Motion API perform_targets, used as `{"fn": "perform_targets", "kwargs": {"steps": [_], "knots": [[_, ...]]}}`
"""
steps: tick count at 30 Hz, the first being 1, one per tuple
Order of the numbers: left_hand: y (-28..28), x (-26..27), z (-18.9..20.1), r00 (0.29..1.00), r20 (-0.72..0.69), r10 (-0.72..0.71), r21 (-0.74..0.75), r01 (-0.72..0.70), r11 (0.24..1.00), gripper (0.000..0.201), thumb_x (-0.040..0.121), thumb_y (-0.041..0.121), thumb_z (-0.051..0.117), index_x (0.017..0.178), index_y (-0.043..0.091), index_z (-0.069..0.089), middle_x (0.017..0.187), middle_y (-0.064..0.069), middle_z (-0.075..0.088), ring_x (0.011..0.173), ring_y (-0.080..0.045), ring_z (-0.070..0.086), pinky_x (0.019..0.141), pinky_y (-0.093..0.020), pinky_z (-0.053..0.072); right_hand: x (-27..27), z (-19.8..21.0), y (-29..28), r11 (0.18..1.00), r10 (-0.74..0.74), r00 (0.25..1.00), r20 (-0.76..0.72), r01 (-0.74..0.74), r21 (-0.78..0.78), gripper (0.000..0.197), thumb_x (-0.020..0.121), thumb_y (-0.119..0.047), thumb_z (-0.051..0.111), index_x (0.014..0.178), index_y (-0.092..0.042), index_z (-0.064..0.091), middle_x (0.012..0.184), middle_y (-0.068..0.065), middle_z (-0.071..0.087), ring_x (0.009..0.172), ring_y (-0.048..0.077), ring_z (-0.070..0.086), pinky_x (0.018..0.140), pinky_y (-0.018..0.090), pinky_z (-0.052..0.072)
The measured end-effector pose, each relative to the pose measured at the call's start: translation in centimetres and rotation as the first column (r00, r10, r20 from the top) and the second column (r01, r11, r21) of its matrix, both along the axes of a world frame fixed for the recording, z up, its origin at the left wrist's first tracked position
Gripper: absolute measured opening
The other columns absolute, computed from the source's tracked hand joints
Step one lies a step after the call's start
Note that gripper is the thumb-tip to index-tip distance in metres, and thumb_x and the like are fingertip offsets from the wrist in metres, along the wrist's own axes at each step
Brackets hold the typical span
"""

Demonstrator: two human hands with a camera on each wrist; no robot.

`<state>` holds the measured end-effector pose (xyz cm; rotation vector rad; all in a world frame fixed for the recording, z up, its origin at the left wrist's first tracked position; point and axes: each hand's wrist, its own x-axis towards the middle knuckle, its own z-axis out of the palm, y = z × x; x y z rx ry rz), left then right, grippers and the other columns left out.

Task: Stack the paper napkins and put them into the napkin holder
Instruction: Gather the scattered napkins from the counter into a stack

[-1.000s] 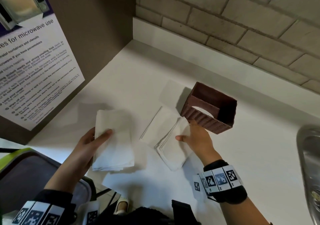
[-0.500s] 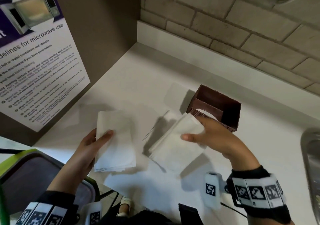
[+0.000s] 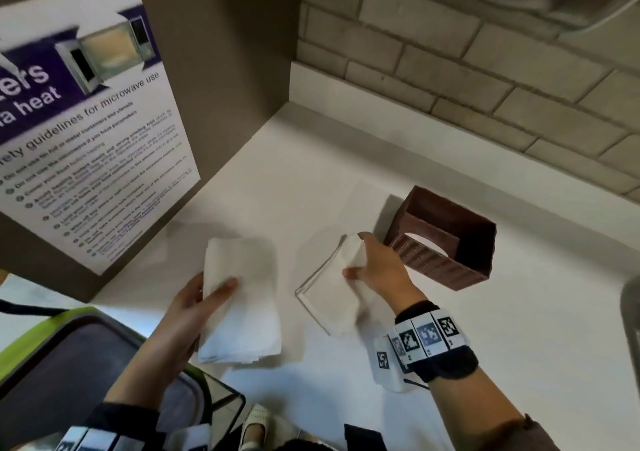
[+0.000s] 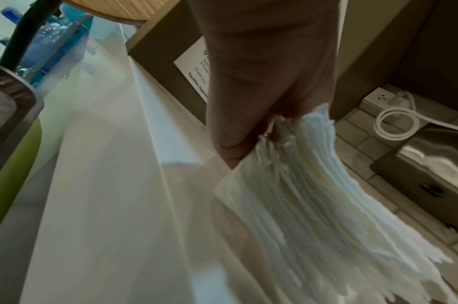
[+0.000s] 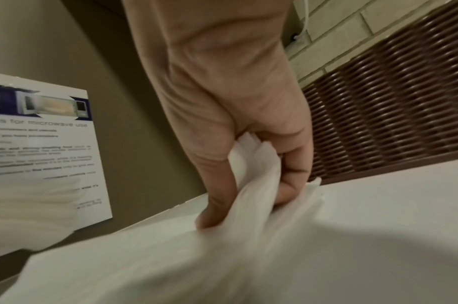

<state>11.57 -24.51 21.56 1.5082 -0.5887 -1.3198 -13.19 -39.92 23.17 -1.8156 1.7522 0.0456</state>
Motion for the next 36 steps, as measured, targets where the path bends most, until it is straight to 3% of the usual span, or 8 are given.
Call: {"fn": "perform_targets", "kwargs": {"steps": [5, 9, 13, 15, 19, 25, 31, 36], "knots": [[-0.2, 0.0, 0.4, 0.999, -0.023, -0.028, -0.004, 0.028, 1.000, 0.085, 0.045, 0.068, 0.082, 0.116, 0.023, 0.065, 0.105, -0.007, 0.076, 0.093, -0.028, 0.073, 0.069, -0.036, 0.058, 0.0, 0.2, 1.0, 0.998, 0.050, 0.986, -0.158, -0.043, 0.048, 0.076, 0.073, -0.042, 0.078, 0.129, -0.001, 0.047, 0.129, 0.016, 0.060, 0.122, 0.029, 0.054, 0.097, 0.031, 0.043], [-1.5, -0.7, 1.0, 0.998, -0.059, -0.031, -0.033, 0.029, 0.999, 0.039, 0.084, 0.036, 0.070, 0.120, 0.023, 0.064, 0.110, -0.006, 0.075, 0.103, -0.030, 0.070, 0.076, -0.038, 0.058, 0.0, 0.8, 2.0, 0.990, 0.141, 0.948, -0.284, -0.132, 0.052, 0.085, 0.073, -0.060, 0.069, 0.134, -0.005, 0.047, 0.135, 0.016, 0.050, 0.128, 0.030, 0.043, 0.105, 0.035, 0.037], [-3.1, -1.3, 2.0, 0.998, -0.049, -0.045, -0.043, 0.043, 0.998, 0.036, 0.089, 0.021, 0.066, 0.124, 0.026, 0.060, 0.114, -0.002, 0.073, 0.106, -0.022, 0.069, 0.087, -0.039, 0.055, -1.4, 4.7, 4.2, 0.985, 0.112, 0.992, 0.060, -0.119, 0.128, 0.088, 0.071, -0.038, 0.081, 0.145, -0.017, 0.037, 0.149, 0.000, 0.043, 0.137, 0.018, 0.039, 0.108, 0.028, 0.030], [-4.2, -2.0, 2.3, 0.997, -0.019, -0.080, -0.050, 0.079, 0.996, 0.038, 0.088, 0.020, 0.067, 0.125, 0.025, 0.058, 0.116, -0.004, 0.072, 0.110, -0.023, 0.067, 0.087, -0.036, 0.054, -3.1, 8.1, 5.5, 0.968, 0.153, 0.951, 0.268, -0.199, 0.152, 0.070, 0.069, -0.032, 0.084, 0.131, -0.029, 0.053, 0.131, -0.016, 0.057, 0.124, 0.008, 0.051, 0.101, 0.025, 0.037], [-6.3, -5.8, 3.4, 0.951, 0.078, -0.299, -0.074, 0.304, 0.950, 0.034, 0.087, 0.024, 0.069, 0.119, 0.031, 0.059, 0.115, -0.001, 0.073, 0.107, -0.019, 0.068, 0.088, -0.035, 0.055, -5.0, 12.6, 6.8, 0.922, 0.180, 0.809, 0.560, -0.337, 0.190, 0.040, 0.072, -0.031, 0.077, 0.110, -0.026, 0.067, 0.109, -0.008, 0.072, 0.101, 0.006, 0.067, 0.089, 0.021, 0.052], [-7.3, -11.3, 4.4, 0.839, 0.125, -0.530, -0.022, 0.536, 0.844, 0.028, 0.094, 0.029, 0.053, 0.121, 0.033, 0.060, 0.119, 0.004, 0.071, 0.109, -0.017, 0.068, 0.097, -0.047, 0.053, -4.7, 11.1, 5.7, 0.989, 0.125, 0.832, 0.541, -0.145, -0.006, 0.036, 0.088, -0.021, 0.067, 0.115, -0.041, 0.055, 0.103, -0.022, 0.064, 0.094, -0.010, 0.061, 0.074, 0.007, 0.049], [-6.7, -12.7, 5.0, 0.827, -0.171, -0.536, -0.035, 0.538, 0.842, 0.073, 0.080, 0.075, 0.038, 0.129, 0.025, 0.059, 0.126, 0.000, 0.069, 0.118, -0.017, 0.063, 0.104, -0.040, 0.044, -5.4, 9.0, 6.2, 0.971, -0.112, 0.820, 0.562, 0.211, -0.114, 0.077, 0.074, -0.028, 0.080, 0.138, -0.037, 0.038, 0.130, -0.003, 0.056, 0.121, 0.019, 0.054, 0.103, 0.042, 0.047], [-6.2, -14.5, 5.6, 0.891, 0.146, -0.431, -0.144, 0.450, 0.882, 0.030, 0.085, 0.031, 0.071, 0.110, 0.032, 0.054, 0.105, 0.009, 0.069, 0.082, 0.008, 0.068, 0.071, -0.012, 0.054, -4.1, 7.4, 7.6, 0.843, -0.238, 0.645, 0.726, 0.509, -0.175, 0.089, 0.083, -0.025, 0.072, 0.148, -0.022, 0.012, 0.120, -0.013, 0.046, 0.111, 0.004, 0.052, 0.090, 0.014, 0.041]]}}
